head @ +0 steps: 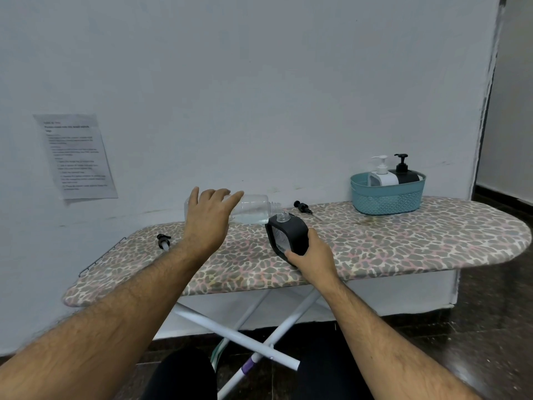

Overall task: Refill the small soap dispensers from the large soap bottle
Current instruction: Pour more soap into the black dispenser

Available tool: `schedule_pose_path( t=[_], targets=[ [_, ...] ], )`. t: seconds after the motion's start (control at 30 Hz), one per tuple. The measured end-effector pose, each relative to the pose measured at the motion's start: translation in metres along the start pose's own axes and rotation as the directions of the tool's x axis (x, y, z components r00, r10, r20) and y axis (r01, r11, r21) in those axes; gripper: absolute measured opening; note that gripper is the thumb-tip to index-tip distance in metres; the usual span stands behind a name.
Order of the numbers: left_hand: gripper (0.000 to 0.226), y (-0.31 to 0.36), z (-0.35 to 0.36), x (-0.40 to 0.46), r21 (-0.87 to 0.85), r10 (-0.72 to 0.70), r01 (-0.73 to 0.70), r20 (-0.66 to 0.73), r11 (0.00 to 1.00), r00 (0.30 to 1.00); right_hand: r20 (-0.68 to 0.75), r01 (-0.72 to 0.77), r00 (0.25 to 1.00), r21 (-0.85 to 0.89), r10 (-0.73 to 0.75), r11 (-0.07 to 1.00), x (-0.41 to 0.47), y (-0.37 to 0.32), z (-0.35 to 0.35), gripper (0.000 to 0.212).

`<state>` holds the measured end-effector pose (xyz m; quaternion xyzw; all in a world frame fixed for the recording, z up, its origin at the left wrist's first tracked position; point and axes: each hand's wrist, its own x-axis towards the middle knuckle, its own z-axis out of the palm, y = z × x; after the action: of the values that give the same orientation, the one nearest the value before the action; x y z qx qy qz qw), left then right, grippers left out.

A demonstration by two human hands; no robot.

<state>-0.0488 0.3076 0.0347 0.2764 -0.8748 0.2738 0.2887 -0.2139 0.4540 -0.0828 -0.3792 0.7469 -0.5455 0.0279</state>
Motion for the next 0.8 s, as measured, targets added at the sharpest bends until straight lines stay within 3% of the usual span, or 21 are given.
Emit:
schedule_pose_path(
  t=[0.8],
  targets=[
    [0.074, 0.0042, -0.0024, 0.0025, -0.013, -0.001, 0.001, -0.007, 1.000, 1.000, 0.021, -0.015, 1.000, 0.016, 0.015, 1.000, -0.0014, -0.0023, -0.0052, 0.050]
  ],
)
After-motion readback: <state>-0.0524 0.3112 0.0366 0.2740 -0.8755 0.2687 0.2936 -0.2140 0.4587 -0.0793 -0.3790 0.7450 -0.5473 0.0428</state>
